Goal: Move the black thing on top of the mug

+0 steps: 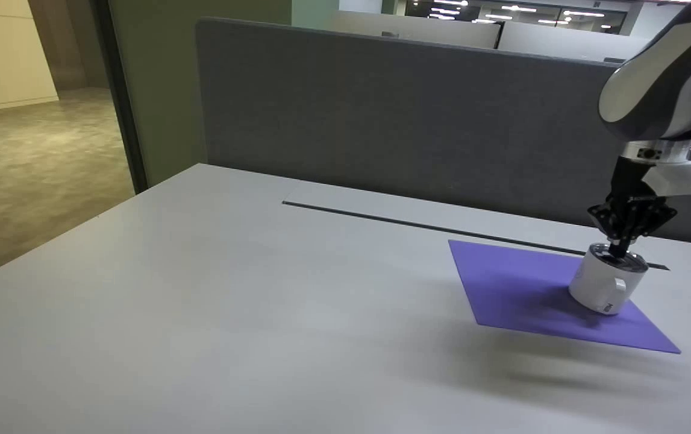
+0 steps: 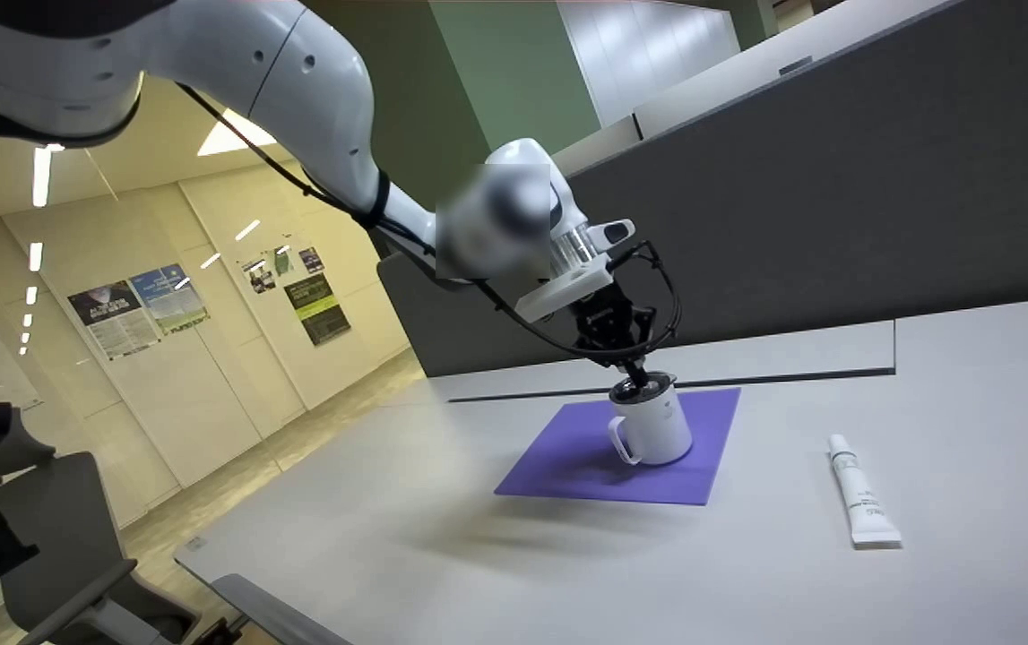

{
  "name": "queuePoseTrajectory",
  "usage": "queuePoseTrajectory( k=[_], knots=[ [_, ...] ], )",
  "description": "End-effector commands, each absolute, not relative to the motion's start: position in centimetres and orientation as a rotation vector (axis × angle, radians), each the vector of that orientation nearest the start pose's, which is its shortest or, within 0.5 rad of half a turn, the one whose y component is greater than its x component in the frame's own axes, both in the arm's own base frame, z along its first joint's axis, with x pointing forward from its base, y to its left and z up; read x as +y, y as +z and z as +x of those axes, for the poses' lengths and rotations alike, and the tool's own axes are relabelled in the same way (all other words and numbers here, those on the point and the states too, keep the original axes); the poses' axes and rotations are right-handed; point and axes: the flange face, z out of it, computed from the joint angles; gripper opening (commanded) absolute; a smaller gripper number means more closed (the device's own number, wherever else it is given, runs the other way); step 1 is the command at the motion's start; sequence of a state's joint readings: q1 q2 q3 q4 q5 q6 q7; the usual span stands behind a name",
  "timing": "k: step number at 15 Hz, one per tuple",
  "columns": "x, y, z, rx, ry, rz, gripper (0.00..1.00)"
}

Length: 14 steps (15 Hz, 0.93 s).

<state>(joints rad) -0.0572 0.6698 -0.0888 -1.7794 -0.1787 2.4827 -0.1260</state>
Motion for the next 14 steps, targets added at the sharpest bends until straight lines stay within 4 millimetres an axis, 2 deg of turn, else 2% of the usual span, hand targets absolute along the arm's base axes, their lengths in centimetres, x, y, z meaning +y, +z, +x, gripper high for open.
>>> queuePoseTrajectory(
  k=[1, 3, 4, 5, 7, 9, 14],
  knots=[
    [-11.2, 22.5, 66.1, -0.107, -0.166, -3.319, 0.0],
    [-12.4, 25.0, 66.5, -0.099, -0.209, -3.305, 0.0],
    [-12.9, 26.0, 66.6, -0.113, -0.204, -3.298, 0.25],
    [-13.2, 26.7, 66.6, -0.136, -0.164, -3.284, 0.27],
    [-13.6, 27.8, 66.6, -0.177, -0.111, -3.248, 0.39],
    [-13.7, 28.7, 66.7, -0.191, -0.138, -3.203, 0.53],
    [-13.0, 29.4, 66.6, -0.264, -0.078, -3.153, 0.87]
  ],
)
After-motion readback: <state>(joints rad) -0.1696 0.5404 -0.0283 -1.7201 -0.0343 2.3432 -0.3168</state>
